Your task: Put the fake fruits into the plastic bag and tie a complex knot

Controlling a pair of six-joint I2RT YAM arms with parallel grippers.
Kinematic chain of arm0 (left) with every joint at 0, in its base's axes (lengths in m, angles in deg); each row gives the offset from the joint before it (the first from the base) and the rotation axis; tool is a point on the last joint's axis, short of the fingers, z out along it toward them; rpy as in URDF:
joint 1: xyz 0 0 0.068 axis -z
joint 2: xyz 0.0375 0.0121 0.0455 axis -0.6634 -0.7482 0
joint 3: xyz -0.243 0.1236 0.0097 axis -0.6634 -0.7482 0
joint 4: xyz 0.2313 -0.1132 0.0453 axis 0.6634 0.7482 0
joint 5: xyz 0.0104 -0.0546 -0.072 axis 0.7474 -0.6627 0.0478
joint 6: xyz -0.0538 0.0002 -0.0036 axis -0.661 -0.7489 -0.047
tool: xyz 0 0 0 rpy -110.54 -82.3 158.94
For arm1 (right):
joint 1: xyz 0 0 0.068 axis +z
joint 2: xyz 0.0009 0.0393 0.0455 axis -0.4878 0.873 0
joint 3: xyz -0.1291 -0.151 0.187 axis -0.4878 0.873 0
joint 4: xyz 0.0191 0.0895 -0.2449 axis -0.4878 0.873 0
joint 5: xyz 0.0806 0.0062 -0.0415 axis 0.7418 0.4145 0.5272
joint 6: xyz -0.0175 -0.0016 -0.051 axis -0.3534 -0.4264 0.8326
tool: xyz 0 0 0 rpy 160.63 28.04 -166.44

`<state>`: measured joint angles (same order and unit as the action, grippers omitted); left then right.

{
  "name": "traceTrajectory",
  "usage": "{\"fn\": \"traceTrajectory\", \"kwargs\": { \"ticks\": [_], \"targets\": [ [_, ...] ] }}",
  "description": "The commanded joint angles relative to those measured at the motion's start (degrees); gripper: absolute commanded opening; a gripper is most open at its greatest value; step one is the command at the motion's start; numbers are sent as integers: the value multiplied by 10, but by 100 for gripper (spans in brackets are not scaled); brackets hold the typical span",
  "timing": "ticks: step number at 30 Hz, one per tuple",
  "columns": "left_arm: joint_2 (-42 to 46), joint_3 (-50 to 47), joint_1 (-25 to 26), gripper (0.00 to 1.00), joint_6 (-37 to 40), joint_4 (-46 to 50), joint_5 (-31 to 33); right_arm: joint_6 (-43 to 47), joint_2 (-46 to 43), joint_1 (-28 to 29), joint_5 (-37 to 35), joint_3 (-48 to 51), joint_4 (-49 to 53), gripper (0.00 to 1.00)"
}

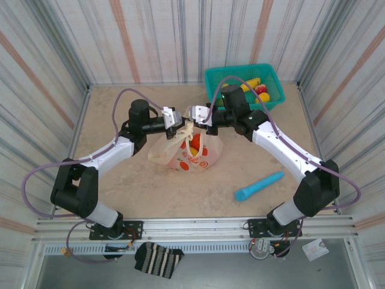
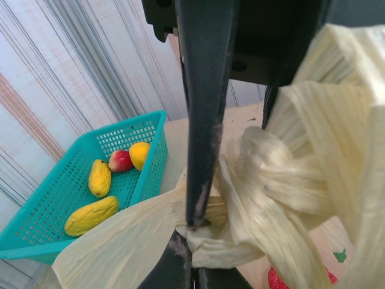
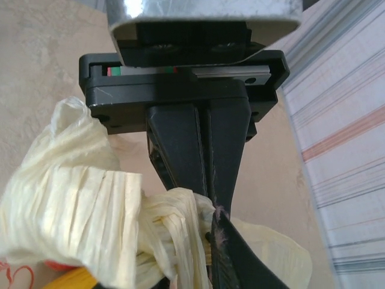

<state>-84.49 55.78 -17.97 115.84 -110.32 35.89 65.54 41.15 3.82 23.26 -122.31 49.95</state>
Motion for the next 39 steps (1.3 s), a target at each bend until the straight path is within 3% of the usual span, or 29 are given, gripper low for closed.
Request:
{"fn": "traceTrajectory", "kwargs": {
  "ticks": [1, 19, 23, 26, 29, 32, 36, 39],
  "targets": [
    [-2, -15, -5, 0, -28, -38, -18, -20, -15, 0, -23, 0, 14, 27],
    [-8, -31, -3, 0, -24, -38, -13, -82, -100, 5, -61, 80, -55, 36],
    [-8, -31, -3, 0, -24, -38, -11, -229, -165, 11, -109, 166, -204, 35],
    [-7, -33, -3, 0, -23, -36, -9, -330, -219, 17, -148, 217, -241, 33],
    [-6, -34, -3, 0, -19, -35, -8, -383, -259, 22, -120, 264, -256, 29],
    [-9, -30, -3, 0, -20, -34, -10, -498, -268, 31, -94, 297, -292, 30],
    [-6, -30, -3, 0, -14, -26, -8, -617, -235, 36, -47, 291, -301, 45],
    [-3, -31, -3, 0, -8, -21, -6, -675, -220, 45, -23, 308, -356, 50]
  ]
}}
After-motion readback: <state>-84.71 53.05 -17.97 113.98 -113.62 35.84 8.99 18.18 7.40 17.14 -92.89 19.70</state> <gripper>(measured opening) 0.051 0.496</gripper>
